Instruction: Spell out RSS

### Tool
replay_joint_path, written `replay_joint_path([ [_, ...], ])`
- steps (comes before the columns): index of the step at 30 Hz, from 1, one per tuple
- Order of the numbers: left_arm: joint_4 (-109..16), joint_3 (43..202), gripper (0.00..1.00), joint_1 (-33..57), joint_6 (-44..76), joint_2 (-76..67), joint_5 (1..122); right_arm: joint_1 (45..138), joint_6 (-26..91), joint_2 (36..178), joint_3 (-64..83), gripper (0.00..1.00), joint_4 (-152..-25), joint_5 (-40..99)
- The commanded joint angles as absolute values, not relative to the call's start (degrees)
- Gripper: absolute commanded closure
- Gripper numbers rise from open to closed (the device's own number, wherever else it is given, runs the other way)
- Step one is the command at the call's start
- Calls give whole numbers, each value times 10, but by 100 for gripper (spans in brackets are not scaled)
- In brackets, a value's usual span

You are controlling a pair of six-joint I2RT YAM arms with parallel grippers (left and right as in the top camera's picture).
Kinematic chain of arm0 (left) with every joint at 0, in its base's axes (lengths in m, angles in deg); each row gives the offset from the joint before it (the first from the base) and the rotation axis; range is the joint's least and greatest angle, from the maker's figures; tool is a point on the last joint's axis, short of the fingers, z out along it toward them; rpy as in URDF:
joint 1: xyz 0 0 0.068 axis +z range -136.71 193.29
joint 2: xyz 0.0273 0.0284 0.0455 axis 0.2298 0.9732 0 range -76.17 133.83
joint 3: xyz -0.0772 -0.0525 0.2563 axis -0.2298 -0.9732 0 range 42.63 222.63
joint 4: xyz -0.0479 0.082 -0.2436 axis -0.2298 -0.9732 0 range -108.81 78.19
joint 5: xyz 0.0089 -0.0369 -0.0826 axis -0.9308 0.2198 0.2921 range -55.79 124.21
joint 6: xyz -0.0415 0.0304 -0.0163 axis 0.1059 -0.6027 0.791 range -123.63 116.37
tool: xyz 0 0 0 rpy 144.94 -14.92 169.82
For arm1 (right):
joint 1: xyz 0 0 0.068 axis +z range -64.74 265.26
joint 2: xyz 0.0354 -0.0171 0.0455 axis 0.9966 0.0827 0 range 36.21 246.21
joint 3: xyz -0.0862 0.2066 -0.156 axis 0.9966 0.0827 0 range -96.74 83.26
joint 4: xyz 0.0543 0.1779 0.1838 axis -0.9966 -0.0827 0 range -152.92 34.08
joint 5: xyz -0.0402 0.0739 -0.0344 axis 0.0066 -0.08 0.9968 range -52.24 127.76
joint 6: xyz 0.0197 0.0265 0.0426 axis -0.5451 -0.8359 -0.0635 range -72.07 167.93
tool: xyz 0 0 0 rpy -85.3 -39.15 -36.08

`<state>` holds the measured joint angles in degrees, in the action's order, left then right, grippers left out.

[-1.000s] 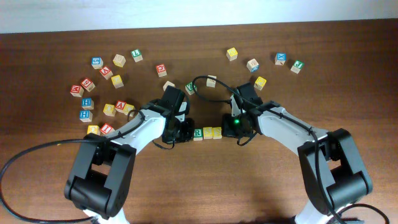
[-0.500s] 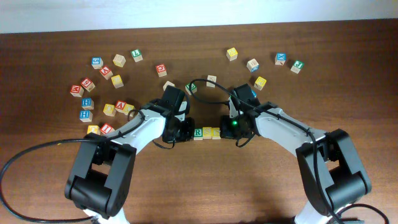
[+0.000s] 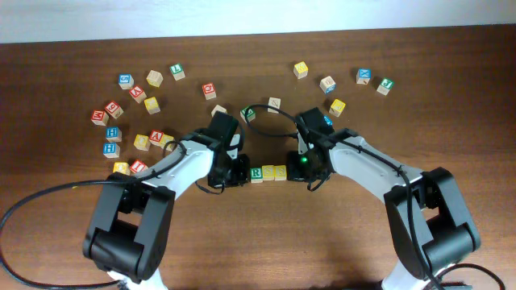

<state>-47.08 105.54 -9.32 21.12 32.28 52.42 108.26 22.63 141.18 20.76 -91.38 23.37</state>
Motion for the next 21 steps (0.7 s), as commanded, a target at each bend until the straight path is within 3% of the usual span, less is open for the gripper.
replay_joint_path([
  [1,-492,1059,100,-62,211,331,483,1077,239,1417,148,96,-968,273],
  [9,-529,1084,100,27,201,318,481,1083,278,1417,9,96,-1067,268],
  [21,-532,1084,100,52,216,318,479,1162,245,1478,-12,96,-984,269],
])
